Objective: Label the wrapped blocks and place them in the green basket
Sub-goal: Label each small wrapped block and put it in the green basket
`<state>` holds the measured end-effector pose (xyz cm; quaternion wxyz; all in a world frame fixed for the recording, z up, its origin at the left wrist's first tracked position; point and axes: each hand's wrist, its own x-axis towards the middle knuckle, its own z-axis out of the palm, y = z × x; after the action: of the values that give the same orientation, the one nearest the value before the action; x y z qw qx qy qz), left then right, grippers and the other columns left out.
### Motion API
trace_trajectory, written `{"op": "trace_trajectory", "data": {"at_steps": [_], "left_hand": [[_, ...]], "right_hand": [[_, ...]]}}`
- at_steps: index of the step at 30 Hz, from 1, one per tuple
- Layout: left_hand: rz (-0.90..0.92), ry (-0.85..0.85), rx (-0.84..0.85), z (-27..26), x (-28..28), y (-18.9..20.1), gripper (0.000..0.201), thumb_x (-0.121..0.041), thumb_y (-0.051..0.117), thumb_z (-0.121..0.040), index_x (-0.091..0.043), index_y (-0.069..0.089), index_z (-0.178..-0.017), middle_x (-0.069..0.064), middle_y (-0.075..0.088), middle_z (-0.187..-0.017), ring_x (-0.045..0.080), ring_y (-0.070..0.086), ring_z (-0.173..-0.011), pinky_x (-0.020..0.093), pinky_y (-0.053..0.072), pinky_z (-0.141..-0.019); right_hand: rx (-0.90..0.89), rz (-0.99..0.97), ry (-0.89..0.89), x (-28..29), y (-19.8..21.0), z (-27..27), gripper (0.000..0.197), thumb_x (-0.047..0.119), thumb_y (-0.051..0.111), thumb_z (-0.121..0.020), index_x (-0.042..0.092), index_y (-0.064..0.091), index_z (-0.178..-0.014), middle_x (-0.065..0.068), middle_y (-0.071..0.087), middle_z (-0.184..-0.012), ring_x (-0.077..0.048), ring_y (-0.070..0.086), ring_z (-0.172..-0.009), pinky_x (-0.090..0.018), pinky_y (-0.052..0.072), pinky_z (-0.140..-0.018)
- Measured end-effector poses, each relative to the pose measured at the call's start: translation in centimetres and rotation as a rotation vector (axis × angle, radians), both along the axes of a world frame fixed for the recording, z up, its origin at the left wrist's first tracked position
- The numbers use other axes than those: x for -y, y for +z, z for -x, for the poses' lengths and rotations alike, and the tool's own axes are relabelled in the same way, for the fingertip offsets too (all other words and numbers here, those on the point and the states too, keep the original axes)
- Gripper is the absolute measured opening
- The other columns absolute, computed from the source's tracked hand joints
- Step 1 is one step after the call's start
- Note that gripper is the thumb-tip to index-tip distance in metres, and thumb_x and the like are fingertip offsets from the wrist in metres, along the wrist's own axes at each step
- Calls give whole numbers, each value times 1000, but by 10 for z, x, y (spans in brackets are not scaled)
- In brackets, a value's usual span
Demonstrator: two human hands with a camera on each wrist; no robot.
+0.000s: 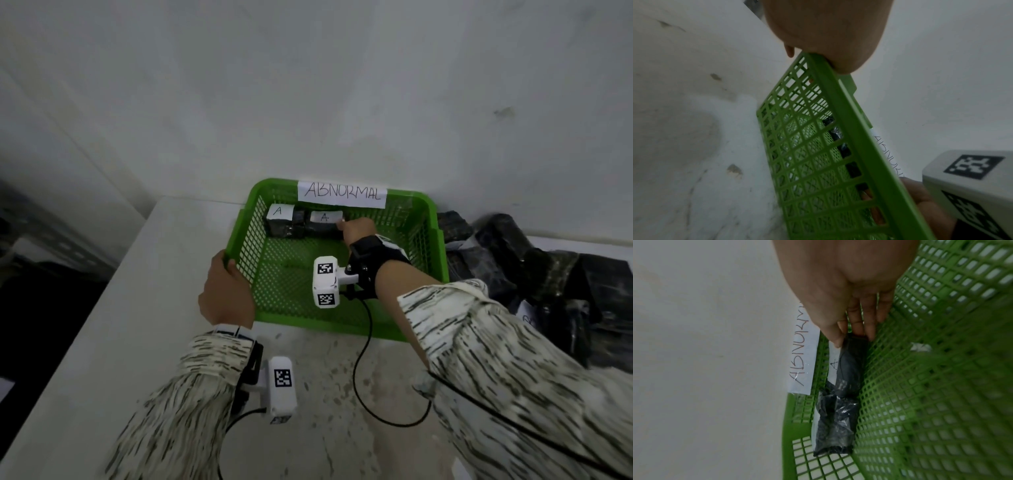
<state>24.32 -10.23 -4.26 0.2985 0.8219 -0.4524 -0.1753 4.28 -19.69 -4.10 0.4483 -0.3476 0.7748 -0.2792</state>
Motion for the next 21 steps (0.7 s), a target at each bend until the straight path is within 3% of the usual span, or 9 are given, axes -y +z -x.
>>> {"op": "trace_trajectory", "data": {"at_steps": [4,7,12,16,19,21], "left_hand": [[-15,4,56,0,2,1,35,-20,34,-100,-14,48,-132,21,58,-120,36,48,-114,42,32,-96],[-38,54,104,2,3,4,35,-20,38,-98,-14,50,-130,18,54,-127,32,40,-122,44,27,-99],[122,298,166,31,0,24,41,-13,60,-67,-15,61,-108,17,57,-114,32,52,-109,44,34,-94],[61,3,36,79,-21,41,37,-14,57,-78,-17,56,-114,15,44,-130,32,35,-126,44,21,-106],[51,-277,94,120,-45,43,31,-20,54,-87,-21,53,-118,11,42,-132,29,31,-129,42,19,-108],[28,-430,131,148,-60,40,28,-25,51,-91,-23,52,-120,9,44,-132,27,32,-128,40,20,-107]], "right_hand": [[-80,59,90,-10,4,4,32,27,55,-94,2,57,-114,-14,63,-106,-27,55,-84,-35,46,-80],[-215,134,187,-22,13,10,29,27,56,-92,9,54,-115,-10,61,-112,-29,57,-102,-34,46,-85],[-293,335,285,-49,35,29,11,22,62,-86,20,55,-94,-10,65,-110,-32,55,-107,-44,46,-95],[-201,470,171,-77,54,58,15,17,65,-83,23,53,-90,-8,64,-99,-27,58,-100,-44,47,-91],[-206,541,62,-102,60,91,16,13,67,-80,21,57,-90,-4,60,-85,-23,58,-87,-43,49,-87],[-292,553,6,-119,60,116,16,12,67,-78,16,64,-93,-4,61,-83,-24,60,-87,-41,49,-87]]}}
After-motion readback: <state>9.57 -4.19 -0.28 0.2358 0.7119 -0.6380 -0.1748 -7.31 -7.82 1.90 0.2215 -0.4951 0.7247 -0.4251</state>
